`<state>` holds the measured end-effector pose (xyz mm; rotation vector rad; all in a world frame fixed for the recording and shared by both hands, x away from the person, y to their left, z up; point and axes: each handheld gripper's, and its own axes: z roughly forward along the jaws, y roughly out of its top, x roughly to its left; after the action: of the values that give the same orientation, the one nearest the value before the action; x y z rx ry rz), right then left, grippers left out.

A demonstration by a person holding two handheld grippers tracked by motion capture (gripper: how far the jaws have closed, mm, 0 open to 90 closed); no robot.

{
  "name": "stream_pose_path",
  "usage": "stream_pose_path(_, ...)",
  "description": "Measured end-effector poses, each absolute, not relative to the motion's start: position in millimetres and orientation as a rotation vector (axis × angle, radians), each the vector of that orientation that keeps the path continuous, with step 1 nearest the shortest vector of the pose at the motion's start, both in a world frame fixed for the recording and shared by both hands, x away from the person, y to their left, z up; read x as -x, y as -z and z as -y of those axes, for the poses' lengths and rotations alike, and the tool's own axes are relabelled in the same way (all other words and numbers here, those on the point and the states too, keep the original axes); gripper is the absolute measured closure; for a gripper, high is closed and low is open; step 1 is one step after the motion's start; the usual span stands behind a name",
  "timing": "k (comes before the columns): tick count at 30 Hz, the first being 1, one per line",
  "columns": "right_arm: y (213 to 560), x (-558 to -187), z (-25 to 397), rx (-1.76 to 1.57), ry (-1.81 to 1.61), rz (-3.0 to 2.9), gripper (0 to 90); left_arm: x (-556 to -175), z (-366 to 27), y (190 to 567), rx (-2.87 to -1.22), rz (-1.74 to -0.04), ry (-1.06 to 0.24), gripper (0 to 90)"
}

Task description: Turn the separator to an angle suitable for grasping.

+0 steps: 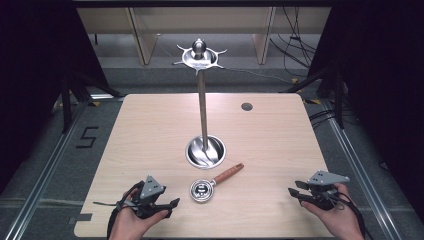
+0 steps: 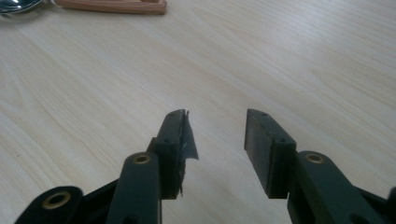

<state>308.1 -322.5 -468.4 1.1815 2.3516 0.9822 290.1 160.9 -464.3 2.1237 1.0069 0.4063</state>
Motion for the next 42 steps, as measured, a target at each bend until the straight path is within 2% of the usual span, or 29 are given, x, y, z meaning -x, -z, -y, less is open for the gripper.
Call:
stream_pose_path(3, 469, -310, 324, -1.106, -0.965, -2.357, 60.3, -299, -150, 455, -2.211, -0.937, -0.367, 41.9)
stream_pose_path(9, 469, -309, 323, -1.147, -0.968, -2.355, 58.6, -313, -125, 446, -2.215, -0.945, -0.33, 51.7)
stream_pose_path(10, 469, -309, 323, -1.148, -0.968, -2.355, 58.2, -317, -117, 444, -2.217, -0.935, -0.326, 55.7)
stream_pose_path(14, 470, -309, 323, -1.154, -0.971, -2.345, 57.0, -332, -96, 440, -2.236, -0.94, -0.3, 82.0)
stream_pose_path(16, 470, -309, 323, -1.157, -0.967, -2.356, 56.6, -341, -86, 439, -2.272, -0.932, -0.286, 89.1)
stream_pose_path(22, 470, -309, 323, -1.174, -0.971, -2.359, 55.5, -364, -52, 443, -2.294, -0.949, -0.267, 89.3)
stream_pose_path(27, 470, -308, 324, -1.191, -0.974, -2.363, 55.1, -366, -20, 460, -2.428, -0.864, -0.256, 89.3)
stream_pose_path(34, 470, -309, 323, -1.19, -0.976, -2.364, 54.6, -369, -9, 475, -2.498, -0.842, -0.28, 89.2)
stream_pose_path(38, 471, -309, 322, -1.188, -0.97, -2.375, 54.5, -374, -5, 480, -2.598, -0.778, -0.287, 89.3)
stream_pose_path(42, 471, -308, 322, -1.21, -0.975, -2.377, 54.3, -374, -4, 482, -2.611, -0.773, -0.305, 89.3)
